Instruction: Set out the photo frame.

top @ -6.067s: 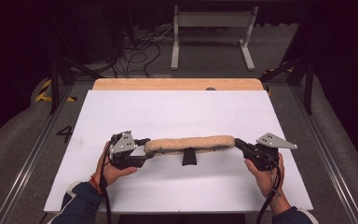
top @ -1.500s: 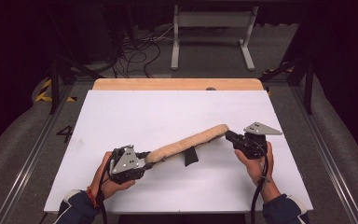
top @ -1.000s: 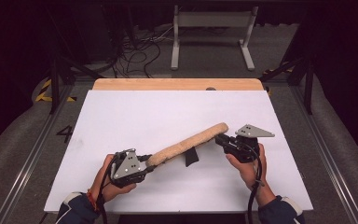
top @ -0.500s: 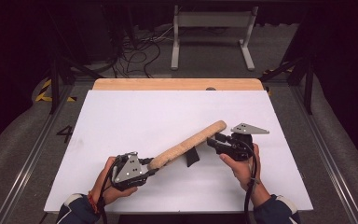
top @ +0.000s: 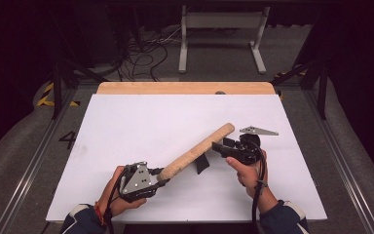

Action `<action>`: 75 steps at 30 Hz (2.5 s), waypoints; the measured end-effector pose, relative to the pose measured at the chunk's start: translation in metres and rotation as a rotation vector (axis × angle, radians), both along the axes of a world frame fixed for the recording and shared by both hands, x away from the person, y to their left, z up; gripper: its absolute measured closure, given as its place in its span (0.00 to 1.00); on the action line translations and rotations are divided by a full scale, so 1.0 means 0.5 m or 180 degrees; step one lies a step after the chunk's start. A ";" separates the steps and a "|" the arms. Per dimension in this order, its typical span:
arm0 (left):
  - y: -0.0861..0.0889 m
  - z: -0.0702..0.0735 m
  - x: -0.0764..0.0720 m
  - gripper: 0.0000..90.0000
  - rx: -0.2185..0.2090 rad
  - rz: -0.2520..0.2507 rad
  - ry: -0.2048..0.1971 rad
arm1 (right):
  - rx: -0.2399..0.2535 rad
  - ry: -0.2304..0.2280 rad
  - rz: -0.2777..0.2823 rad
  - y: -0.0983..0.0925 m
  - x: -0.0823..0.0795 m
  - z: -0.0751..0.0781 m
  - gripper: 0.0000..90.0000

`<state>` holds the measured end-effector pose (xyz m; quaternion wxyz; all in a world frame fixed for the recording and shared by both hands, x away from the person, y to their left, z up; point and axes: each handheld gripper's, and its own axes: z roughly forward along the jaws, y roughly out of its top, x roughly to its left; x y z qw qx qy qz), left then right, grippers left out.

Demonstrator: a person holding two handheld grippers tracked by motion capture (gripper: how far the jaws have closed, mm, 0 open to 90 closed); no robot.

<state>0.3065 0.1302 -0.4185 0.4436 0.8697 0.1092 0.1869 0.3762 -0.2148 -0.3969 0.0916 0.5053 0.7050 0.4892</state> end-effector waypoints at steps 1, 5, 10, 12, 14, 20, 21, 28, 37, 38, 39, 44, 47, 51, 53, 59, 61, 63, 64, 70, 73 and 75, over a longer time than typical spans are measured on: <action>0.000 0.000 -0.001 0.73 0.0006 -0.0001 -0.0006 | 0.0031 0.0049 -0.0018 0.000 -0.002 0.000 0.45; -0.001 0.000 0.000 0.73 -0.0025 -0.0017 0.0014 | 0.0144 0.0099 0.0058 0.005 -0.013 0.007 0.41; -0.006 -0.002 -0.002 0.72 -0.0057 -0.0031 0.0053 | 0.0181 0.0189 0.0032 0.028 -0.012 0.015 0.29; -0.010 -0.002 -0.004 0.72 -0.0059 -0.0059 0.0060 | 0.0210 0.0225 -0.0015 0.027 -0.008 0.018 0.24; -0.012 -0.003 -0.003 0.72 -0.0071 -0.0091 0.0069 | 0.0241 0.0260 -0.0054 0.028 -0.004 0.019 0.21; -0.025 -0.003 -0.010 0.72 -0.0097 -0.0168 0.0112 | 0.0308 0.0443 0.0023 0.057 -0.002 0.022 0.16; -0.027 -0.004 -0.010 0.72 -0.0091 -0.0186 0.0115 | 0.0281 0.0488 0.0011 0.065 -0.002 0.021 0.16; -0.047 -0.008 -0.018 0.71 -0.0137 -0.0297 0.0180 | 0.0137 0.0743 -0.0051 0.109 0.012 0.017 0.13; -0.077 -0.016 -0.020 0.69 -0.0233 -0.0416 0.0287 | -0.0037 0.1011 0.0061 0.132 0.032 0.009 0.26; -0.083 -0.018 -0.020 0.69 -0.0235 -0.0450 0.0319 | -0.0075 0.1031 0.0098 0.133 0.034 0.011 0.27; -0.087 -0.019 -0.020 0.69 -0.0261 -0.0445 0.0344 | -0.0109 0.1042 0.0128 0.134 0.036 0.012 0.28; -0.106 -0.017 -0.022 0.66 -0.0243 -0.0446 0.0283 | -0.0361 0.1135 0.0245 0.145 0.051 0.027 0.32; -0.123 -0.016 -0.026 0.65 -0.0251 -0.0425 0.0284 | -0.0499 0.1137 0.0270 0.153 0.057 0.030 0.35; -0.130 -0.014 -0.027 0.63 -0.0277 -0.0436 0.0324 | -0.0627 0.1162 0.0344 0.156 0.065 0.035 0.41; -0.122 -0.013 -0.030 0.61 -0.0279 -0.0470 0.0335 | -0.0652 0.1186 0.0385 0.155 0.065 0.039 0.43; -0.061 -0.009 -0.029 0.54 -0.0289 -0.0319 0.0373 | -0.0680 0.1182 0.0557 0.151 0.069 0.041 0.47; -0.031 -0.013 -0.023 0.54 -0.0296 -0.0182 0.0417 | -0.0702 0.1170 0.0618 0.149 0.070 0.043 0.50; 0.000 -0.021 -0.010 0.51 -0.0257 -0.0009 0.0436 | -0.0754 0.1119 0.0698 0.145 0.071 0.049 0.58; 0.010 -0.024 -0.003 0.51 -0.0238 0.0051 0.0456 | -0.0756 0.1115 0.0718 0.144 0.072 0.050 0.59; 0.044 -0.033 0.026 0.48 -0.0231 0.0303 0.0555 | -0.0864 0.1054 0.0864 0.143 0.079 0.054 0.61; 0.051 -0.031 0.029 0.47 -0.0234 0.0333 0.0533 | -0.0903 0.1016 0.0959 0.142 0.083 0.055 0.62; 0.055 -0.030 0.029 0.46 -0.0212 0.0342 0.0537 | -0.0917 0.0986 0.1056 0.139 0.087 0.055 0.64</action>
